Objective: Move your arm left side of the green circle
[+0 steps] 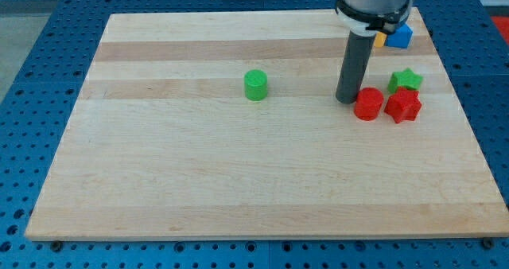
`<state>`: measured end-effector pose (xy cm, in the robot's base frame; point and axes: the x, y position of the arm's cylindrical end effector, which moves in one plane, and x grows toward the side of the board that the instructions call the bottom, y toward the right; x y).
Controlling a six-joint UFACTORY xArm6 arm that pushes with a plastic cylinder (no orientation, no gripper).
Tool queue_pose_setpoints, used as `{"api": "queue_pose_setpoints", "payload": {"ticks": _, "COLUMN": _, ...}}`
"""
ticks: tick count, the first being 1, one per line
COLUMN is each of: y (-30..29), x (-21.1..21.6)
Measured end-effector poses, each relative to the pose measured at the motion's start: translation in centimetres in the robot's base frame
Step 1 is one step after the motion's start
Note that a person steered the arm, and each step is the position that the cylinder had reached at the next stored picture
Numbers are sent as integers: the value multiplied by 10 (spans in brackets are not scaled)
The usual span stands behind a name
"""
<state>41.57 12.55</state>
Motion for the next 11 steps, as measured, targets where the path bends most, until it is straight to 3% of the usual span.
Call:
{"api": "queue_pose_setpoints", "payload": {"ticks": 2, "y": -7, "x": 4}}
{"api": "queue_pose_setpoints", "payload": {"ticks": 5, "y": -164, "x": 32}}
{"api": "queue_pose_setpoints", "payload": {"ticks": 6, "y": -196, "x": 19}}
{"api": "queue_pose_setpoints", "payload": {"ticks": 8, "y": -196, "x": -41}}
{"api": "queue_pose_setpoints", "payload": {"ticks": 11, "y": -174, "x": -23}}
